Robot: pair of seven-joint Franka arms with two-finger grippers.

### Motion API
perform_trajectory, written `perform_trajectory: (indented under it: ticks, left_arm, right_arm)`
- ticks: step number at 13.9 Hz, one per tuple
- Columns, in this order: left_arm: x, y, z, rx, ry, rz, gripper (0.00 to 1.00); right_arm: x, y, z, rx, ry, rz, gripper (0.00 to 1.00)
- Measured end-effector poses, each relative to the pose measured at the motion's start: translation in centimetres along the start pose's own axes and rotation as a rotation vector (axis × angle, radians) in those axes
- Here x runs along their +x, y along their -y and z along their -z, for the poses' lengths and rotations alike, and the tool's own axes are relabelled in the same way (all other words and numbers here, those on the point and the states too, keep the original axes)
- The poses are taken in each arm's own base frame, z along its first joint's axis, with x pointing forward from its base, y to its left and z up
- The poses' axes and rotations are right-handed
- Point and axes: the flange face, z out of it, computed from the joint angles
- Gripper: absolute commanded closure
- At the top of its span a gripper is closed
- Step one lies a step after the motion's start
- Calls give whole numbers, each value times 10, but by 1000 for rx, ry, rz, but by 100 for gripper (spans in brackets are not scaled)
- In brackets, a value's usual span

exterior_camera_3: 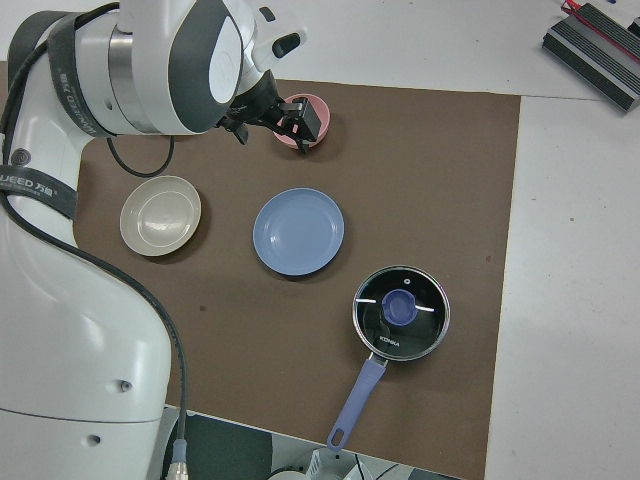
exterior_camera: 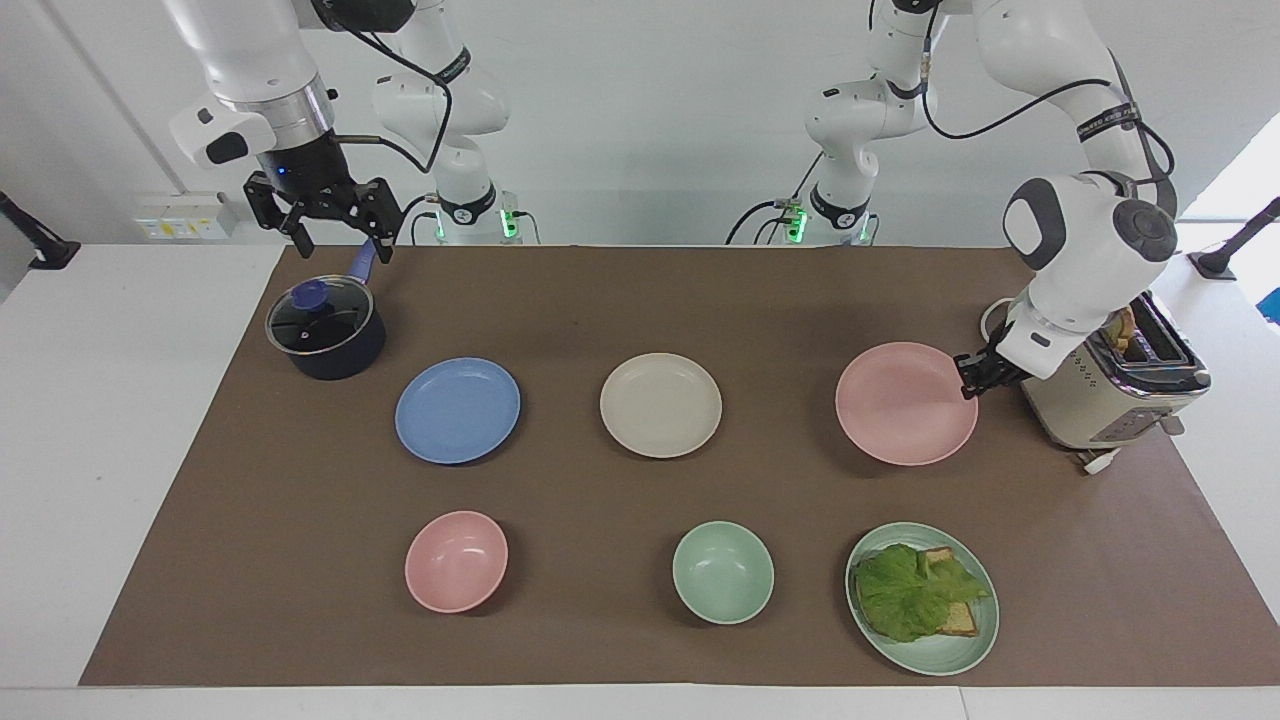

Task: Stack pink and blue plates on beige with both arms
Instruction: 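Lift the pink plate with the left gripper onto the beige plate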

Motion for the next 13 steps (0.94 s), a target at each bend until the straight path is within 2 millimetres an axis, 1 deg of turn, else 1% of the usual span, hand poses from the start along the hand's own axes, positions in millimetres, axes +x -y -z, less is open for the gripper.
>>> perform_trajectory:
  ticks: [1,2,4,6,7,9,11,13]
  left_arm:
    - [-5,-14,10,-30,-6,27,100]
    - [-10,-34,15,-59,-10,53,100]
    - [-16,-83,13,-104,-15,97,100]
    - [-23,-134,4,-134,-47,134,100]
    - [-28,-158,-2,-147,-65,145,100]
    - [-41,-201,-22,-169,-103,155,100]
    - [-56,-233,-50,-181,-122,139,100]
    - [-72,-256,-75,-184,-125,111,100]
  right_arm:
    - [0,0,0,0,0,0,0]
    - [0,0,0,0,0,0,0]
    - [0,0,0,0,0,0,0]
    - [0,0,0,0,0,0,0]
    - [0,0,0,0,0,0,0]
    - [0,0,0,0,0,0,0]
    - [0,0,0,0,0,0,0]
    - [0,0,0,0,0,0,0]
